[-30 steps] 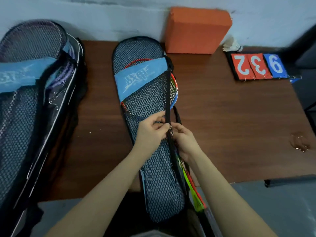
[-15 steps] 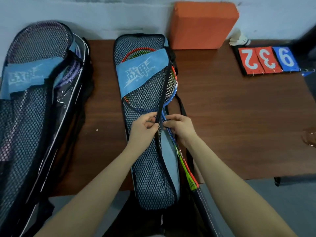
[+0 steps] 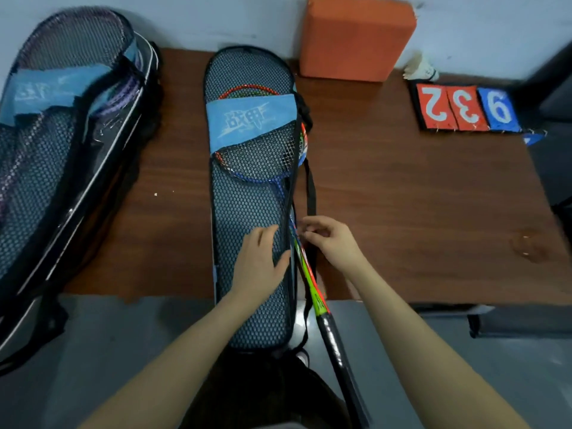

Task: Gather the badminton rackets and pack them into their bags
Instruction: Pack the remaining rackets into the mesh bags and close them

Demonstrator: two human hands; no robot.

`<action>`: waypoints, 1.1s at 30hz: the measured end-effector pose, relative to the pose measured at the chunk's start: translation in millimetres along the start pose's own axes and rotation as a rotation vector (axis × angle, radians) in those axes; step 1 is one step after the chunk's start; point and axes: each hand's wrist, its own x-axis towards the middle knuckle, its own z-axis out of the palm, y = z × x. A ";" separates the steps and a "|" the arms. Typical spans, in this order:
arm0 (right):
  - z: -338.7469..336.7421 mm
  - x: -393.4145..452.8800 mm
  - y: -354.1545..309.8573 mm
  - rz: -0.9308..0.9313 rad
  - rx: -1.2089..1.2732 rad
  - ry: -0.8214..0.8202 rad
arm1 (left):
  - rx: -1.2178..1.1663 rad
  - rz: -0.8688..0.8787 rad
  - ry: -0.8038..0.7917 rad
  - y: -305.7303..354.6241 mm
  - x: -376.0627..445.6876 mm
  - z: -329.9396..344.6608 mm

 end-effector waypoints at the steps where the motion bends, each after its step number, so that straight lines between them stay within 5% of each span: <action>1: -5.1 -16.3 6.7 0.005 0.030 0.005 | 0.009 0.004 0.007 3.7 -10.6 4.6; 9: -26.4 -114.8 67.9 0.238 0.228 -0.044 | 0.196 -0.189 -0.072 22.4 -68.0 45.0; 15: -14.4 -124.9 89.7 0.540 0.513 -0.237 | -0.091 -0.218 0.001 33.7 -74.7 40.6; 22: -19.6 -132.9 76.0 0.345 0.550 -0.392 | -0.332 -0.226 0.067 37.7 -75.3 14.2; 27: -21.6 -132.1 56.0 0.366 0.798 -0.446 | -0.547 -0.267 0.031 34.8 -77.8 -6.4; 33: -4.9 -132.2 58.4 0.334 0.443 -0.284 | -0.596 -0.252 -0.015 34.3 -77.3 -13.6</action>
